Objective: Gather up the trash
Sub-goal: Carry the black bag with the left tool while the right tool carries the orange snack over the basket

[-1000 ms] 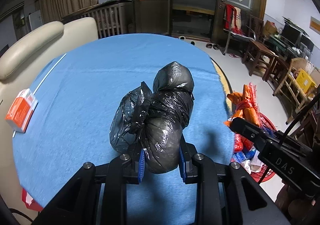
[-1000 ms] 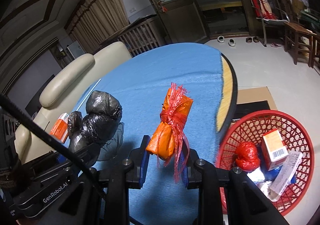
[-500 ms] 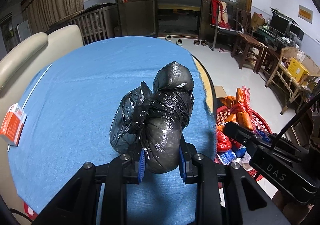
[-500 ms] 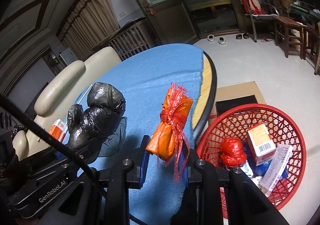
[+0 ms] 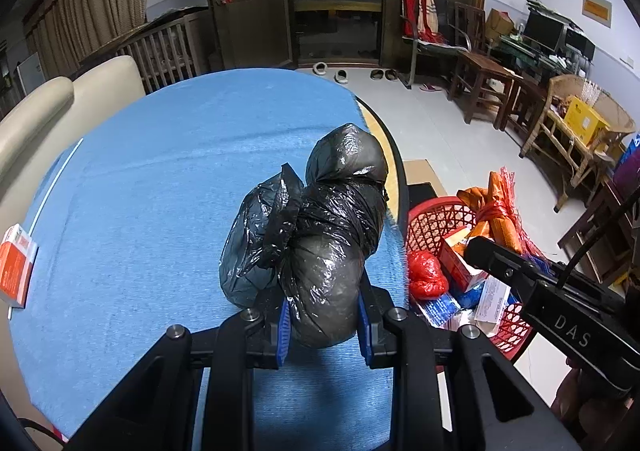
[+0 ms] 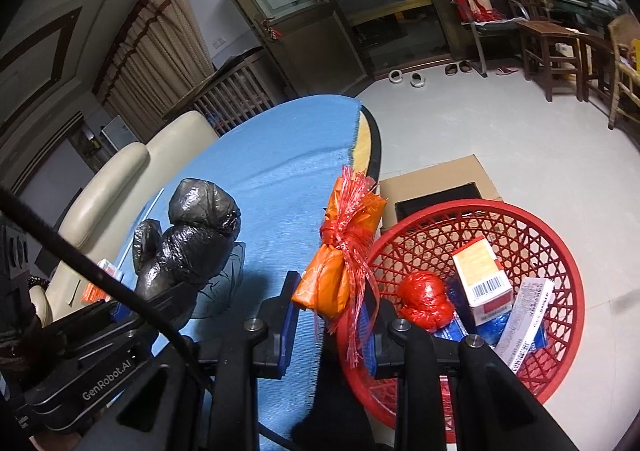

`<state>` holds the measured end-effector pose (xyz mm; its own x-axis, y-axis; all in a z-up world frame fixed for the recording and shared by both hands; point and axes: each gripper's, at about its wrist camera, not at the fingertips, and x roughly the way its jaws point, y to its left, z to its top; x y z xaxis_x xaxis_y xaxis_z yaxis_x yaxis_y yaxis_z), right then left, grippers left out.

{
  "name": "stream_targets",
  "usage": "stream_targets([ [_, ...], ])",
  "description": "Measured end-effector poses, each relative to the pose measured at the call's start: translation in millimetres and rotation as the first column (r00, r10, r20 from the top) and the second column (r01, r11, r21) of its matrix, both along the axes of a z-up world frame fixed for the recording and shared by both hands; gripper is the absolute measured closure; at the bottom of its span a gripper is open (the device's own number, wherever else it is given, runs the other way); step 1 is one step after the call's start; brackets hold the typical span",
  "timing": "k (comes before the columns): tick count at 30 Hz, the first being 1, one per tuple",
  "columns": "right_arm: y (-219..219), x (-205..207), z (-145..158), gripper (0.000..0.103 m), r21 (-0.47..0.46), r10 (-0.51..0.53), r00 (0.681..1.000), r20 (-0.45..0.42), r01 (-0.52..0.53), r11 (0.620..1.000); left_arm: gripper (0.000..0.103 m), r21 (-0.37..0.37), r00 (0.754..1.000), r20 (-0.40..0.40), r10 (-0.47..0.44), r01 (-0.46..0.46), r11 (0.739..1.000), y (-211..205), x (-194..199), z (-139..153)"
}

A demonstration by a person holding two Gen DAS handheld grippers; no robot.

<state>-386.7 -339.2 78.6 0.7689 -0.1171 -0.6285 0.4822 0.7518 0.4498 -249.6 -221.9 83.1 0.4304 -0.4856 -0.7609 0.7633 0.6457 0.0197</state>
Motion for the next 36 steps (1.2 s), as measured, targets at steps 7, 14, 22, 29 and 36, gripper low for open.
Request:
stream_targets([
  [7, -10.4, -11.0, -3.4, 0.075, 0.003, -0.028, 1.000, 0.000, 0.028, 1.000, 0.075, 0.000, 0.999, 0.003, -0.045, 0.045, 0.999, -9.6, -4.6, 0.5],
  [14, -22.8, -25.4, -8.6, 0.075, 0.008, -0.071, 0.997, -0.018, 0.071, 0.997, 0.075, 0.000, 0.995, -0.003, -0.102, 0.102, 0.995, -23.3, -13.9, -2.0],
  [22, -37.1, -40.7, -17.5, 0.075, 0.000, -0.109, 0.992, -0.061, 0.109, 0.994, 0.075, -0.004, 0.988, -0.013, -0.151, 0.151, 0.989, -37.3, -19.6, -4.4],
  [29, -50.6, -55.4, -27.4, 0.075, -0.004, -0.149, 0.983, -0.107, 0.150, 0.989, 0.075, -0.005, 0.983, -0.024, -0.180, 0.180, 0.984, -46.4, -22.9, -8.0],
  [36, -58.1, -62.5, -36.1, 0.075, -0.005, -0.176, 0.973, -0.149, 0.177, 0.984, 0.075, -0.004, 0.976, -0.025, -0.216, 0.216, 0.976, -58.5, -28.7, -9.3],
])
